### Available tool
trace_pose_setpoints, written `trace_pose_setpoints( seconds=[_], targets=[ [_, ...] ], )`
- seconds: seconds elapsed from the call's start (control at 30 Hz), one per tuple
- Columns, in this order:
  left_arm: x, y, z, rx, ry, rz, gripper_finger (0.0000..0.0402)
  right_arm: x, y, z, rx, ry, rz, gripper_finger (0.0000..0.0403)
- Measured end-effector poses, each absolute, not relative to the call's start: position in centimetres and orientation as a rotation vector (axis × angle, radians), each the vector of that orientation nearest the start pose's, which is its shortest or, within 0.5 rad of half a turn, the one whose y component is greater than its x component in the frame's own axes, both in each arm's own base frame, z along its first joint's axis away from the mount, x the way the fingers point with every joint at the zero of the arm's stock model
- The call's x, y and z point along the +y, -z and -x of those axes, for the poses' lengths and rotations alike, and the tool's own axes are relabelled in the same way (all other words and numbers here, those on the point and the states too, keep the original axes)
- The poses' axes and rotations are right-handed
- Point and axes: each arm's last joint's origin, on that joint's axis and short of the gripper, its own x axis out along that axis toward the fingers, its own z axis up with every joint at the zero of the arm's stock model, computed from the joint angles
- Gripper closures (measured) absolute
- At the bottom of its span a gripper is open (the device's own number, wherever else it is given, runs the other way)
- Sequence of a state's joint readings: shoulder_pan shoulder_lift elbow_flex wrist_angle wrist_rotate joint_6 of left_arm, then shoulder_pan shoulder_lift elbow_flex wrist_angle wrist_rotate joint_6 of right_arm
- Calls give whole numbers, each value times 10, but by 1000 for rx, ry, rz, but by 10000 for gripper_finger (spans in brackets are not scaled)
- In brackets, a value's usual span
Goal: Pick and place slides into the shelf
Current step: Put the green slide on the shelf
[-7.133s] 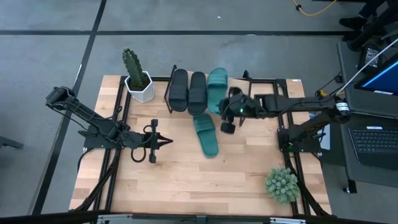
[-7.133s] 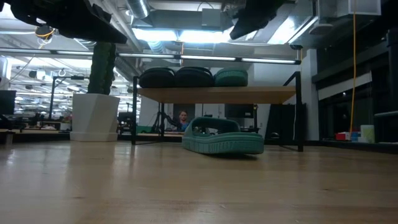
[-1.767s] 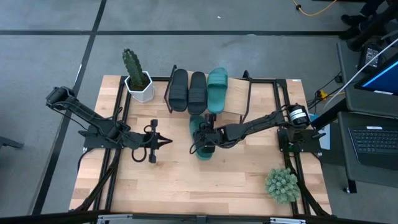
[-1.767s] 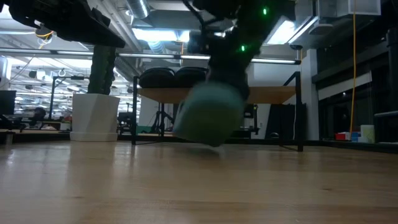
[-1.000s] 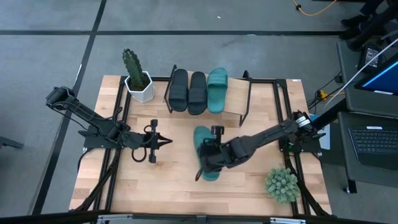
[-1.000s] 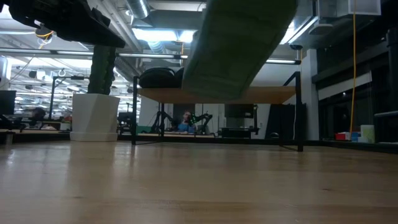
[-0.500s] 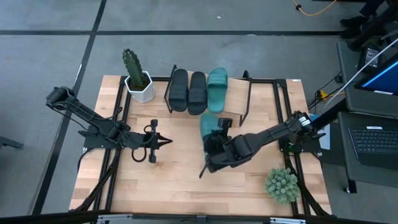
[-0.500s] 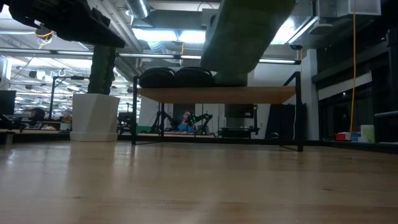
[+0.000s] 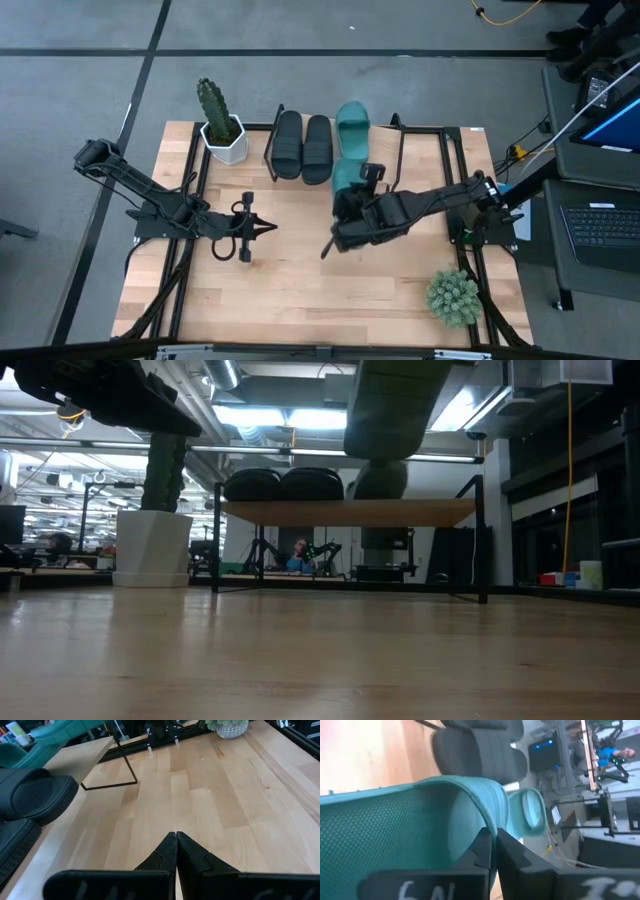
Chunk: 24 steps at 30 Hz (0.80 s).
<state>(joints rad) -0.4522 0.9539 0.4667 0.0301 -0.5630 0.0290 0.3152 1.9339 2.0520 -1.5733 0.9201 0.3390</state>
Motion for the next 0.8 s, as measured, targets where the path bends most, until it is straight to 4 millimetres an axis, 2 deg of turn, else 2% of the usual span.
trace_pose_setpoints(
  seconds=[0.17,0.8],
  targets=[
    [-71,-216,-182,401,-103,-251,401,85,-359,-351,1075,677,573,391],
    [-71,-216,-182,401,-103,-250,401,90,-359,-349,1072,658,584,391]
  ],
)
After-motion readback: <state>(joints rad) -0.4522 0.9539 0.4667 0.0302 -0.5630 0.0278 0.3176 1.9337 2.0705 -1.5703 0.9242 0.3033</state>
